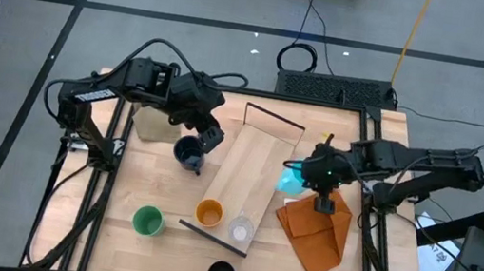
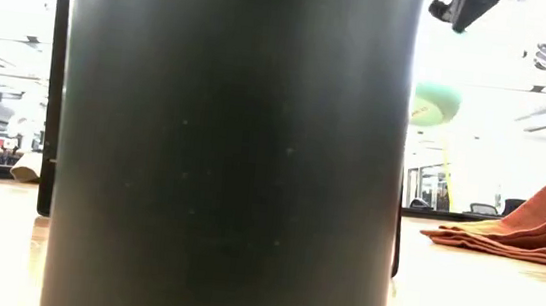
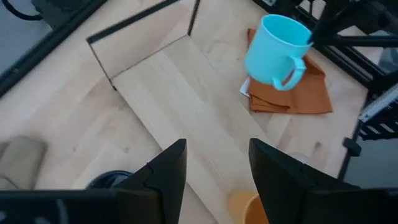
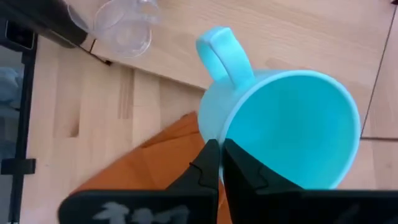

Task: Stack small to large cups/mugs on shelf
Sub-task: Put the light blue mug on the shelf

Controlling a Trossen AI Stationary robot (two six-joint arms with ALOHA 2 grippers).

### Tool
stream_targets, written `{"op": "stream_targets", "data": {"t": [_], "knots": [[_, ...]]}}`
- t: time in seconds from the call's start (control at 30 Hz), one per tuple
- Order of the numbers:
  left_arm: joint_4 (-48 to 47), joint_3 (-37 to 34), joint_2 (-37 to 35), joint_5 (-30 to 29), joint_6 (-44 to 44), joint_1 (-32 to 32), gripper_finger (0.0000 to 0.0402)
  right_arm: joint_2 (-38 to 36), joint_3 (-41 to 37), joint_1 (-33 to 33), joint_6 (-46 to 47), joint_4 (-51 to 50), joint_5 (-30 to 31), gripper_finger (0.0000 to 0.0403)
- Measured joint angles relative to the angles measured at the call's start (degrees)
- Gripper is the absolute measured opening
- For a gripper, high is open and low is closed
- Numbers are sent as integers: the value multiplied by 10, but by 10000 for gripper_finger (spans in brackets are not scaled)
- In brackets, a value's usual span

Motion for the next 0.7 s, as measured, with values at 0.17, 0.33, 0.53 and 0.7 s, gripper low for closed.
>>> {"op": "stream_targets", "data": {"t": [0.17, 0.33, 0.53, 0.7], "knots": [[0, 0, 0, 1, -21, -2, 175, 41, 53, 3, -8, 8, 21, 0], [3, 0, 0, 1, -38, -11, 175, 69, 116, -1, -21, 30, 38, 0], [49, 0, 0, 5, -39, -26, 175, 94, 163, -8, -29, 44, 39, 0], [119, 0, 0, 48, -28, -44, 175, 99, 167, -12, -15, 75, 38, 0]]}}
